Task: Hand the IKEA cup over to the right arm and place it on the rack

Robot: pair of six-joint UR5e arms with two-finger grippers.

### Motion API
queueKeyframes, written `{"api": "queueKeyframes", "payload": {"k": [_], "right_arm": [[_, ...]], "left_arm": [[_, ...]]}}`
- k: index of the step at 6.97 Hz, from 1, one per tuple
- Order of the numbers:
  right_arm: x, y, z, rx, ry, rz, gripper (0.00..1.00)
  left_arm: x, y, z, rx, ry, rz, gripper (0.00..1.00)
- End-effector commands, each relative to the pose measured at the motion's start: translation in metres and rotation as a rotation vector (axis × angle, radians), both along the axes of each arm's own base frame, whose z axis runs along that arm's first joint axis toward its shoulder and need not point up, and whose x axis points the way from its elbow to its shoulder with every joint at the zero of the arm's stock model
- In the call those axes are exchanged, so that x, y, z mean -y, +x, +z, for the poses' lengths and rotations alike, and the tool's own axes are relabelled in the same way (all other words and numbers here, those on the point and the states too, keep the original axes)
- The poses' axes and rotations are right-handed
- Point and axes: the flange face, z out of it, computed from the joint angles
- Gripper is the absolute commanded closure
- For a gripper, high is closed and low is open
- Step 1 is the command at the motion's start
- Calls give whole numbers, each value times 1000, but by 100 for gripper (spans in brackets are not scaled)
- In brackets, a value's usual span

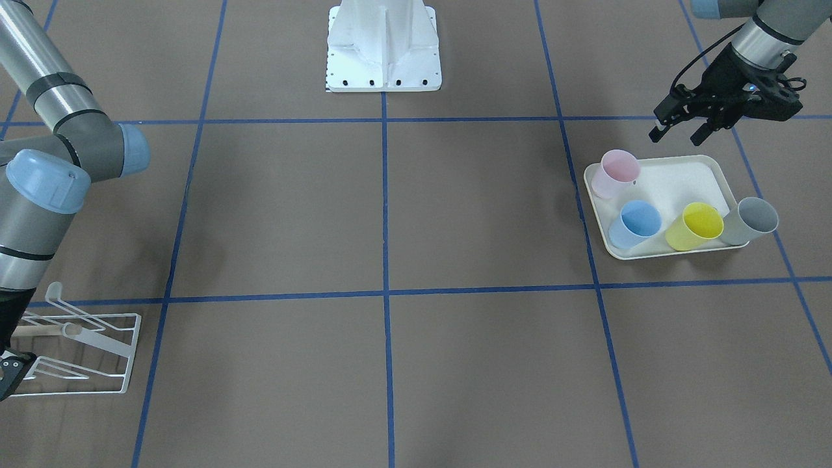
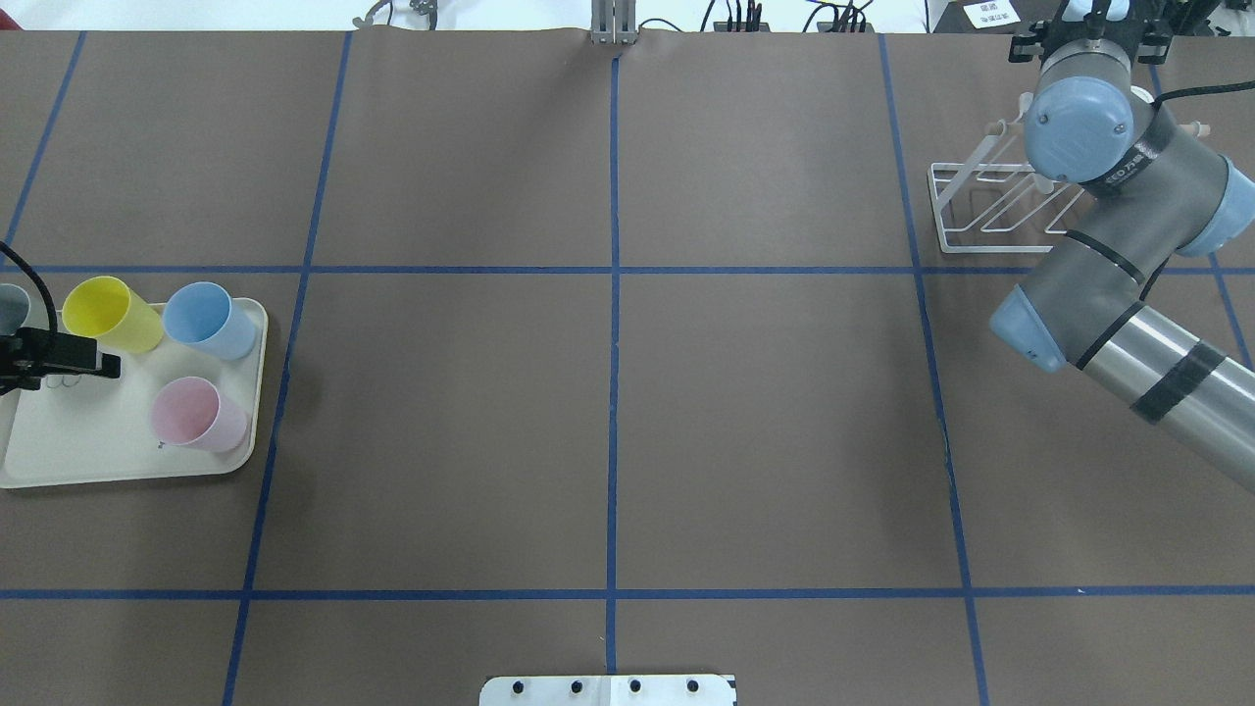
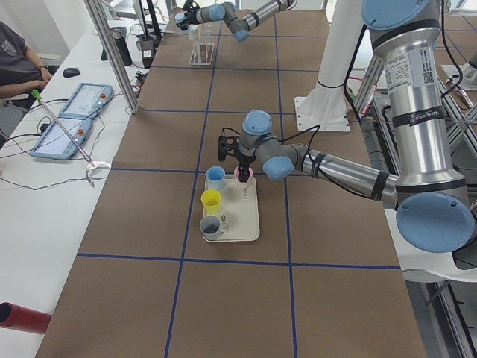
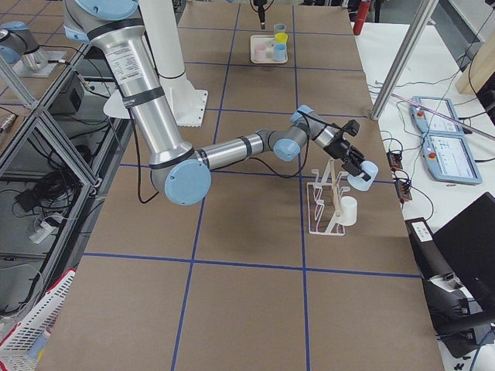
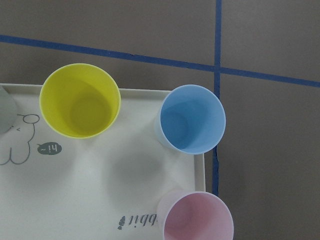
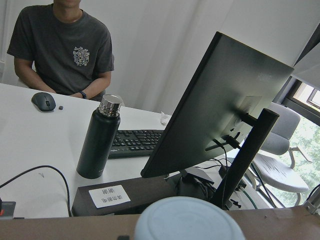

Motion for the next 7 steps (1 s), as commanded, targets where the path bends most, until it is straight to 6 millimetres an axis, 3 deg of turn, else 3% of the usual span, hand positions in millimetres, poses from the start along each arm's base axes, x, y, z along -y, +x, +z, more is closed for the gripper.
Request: {"api": "queueKeyframes", "payload": {"k": [1,5,7], "right_arm": [[-4,-2,5,-3,-6,-5,100],[-24,9,10,4,-1,-10,100],[-28,-2,10,3,0,-26,100]], "left_arm": [[0,0,-1,-2,0,1,0],[0,0,0,-1,-1,1,0],[0,1,0,-1,-1,2,0]]}}
